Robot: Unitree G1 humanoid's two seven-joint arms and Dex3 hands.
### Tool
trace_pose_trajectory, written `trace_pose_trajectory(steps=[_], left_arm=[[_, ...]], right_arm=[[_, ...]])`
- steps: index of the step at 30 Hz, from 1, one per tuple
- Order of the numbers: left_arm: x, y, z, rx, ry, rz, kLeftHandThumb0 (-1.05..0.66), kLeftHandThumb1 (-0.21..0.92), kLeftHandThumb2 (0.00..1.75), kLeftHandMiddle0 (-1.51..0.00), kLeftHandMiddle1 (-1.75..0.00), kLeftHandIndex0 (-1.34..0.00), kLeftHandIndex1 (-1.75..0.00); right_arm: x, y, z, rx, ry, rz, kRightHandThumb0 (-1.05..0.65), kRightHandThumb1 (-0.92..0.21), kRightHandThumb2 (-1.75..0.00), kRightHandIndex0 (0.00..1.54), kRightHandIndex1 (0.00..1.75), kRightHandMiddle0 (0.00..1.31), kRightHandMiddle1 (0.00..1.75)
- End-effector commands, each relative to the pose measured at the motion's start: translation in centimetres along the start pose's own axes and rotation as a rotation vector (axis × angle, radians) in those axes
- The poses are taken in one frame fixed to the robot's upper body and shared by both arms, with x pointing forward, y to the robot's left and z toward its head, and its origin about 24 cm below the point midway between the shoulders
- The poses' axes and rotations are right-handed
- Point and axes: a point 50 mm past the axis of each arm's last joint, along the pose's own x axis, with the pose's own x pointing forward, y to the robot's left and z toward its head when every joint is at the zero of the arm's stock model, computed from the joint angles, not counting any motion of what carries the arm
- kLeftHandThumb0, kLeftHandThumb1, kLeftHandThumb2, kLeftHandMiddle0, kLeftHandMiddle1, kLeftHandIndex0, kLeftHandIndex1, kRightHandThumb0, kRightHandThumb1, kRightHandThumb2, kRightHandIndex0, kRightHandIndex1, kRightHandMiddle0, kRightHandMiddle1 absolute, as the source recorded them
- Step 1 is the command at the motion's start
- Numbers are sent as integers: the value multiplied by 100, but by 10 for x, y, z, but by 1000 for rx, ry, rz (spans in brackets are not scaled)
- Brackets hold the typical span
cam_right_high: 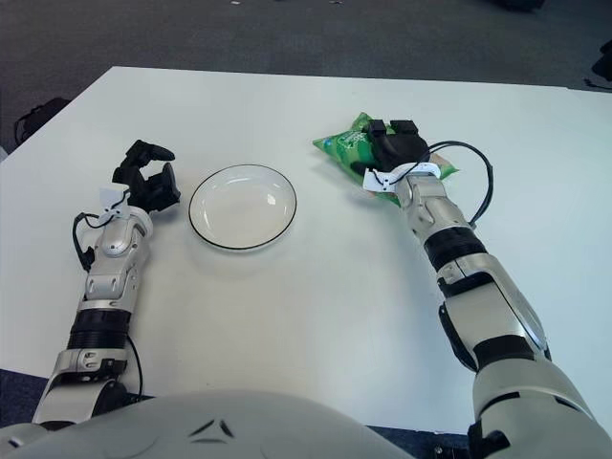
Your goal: Put the snack into the plate.
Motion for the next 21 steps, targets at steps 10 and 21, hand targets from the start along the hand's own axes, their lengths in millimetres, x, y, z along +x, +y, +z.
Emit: trace_pose_trajectory(steps=[10, 21], left_arm=[[-6, 2, -8, 7, 38, 18, -42, 53, 105, -116, -175, -45, -175], [-6, 1, -8, 13, 32, 17, -42, 52, 106, -117, -175, -45, -175]], right_arm=[[-20, 13, -5, 150, -45, -74, 0, -8, -145, 83, 132, 73, 175], [-18, 7, -8, 226, -31, -109, 0, -1, -156, 93, 142, 67, 175]])
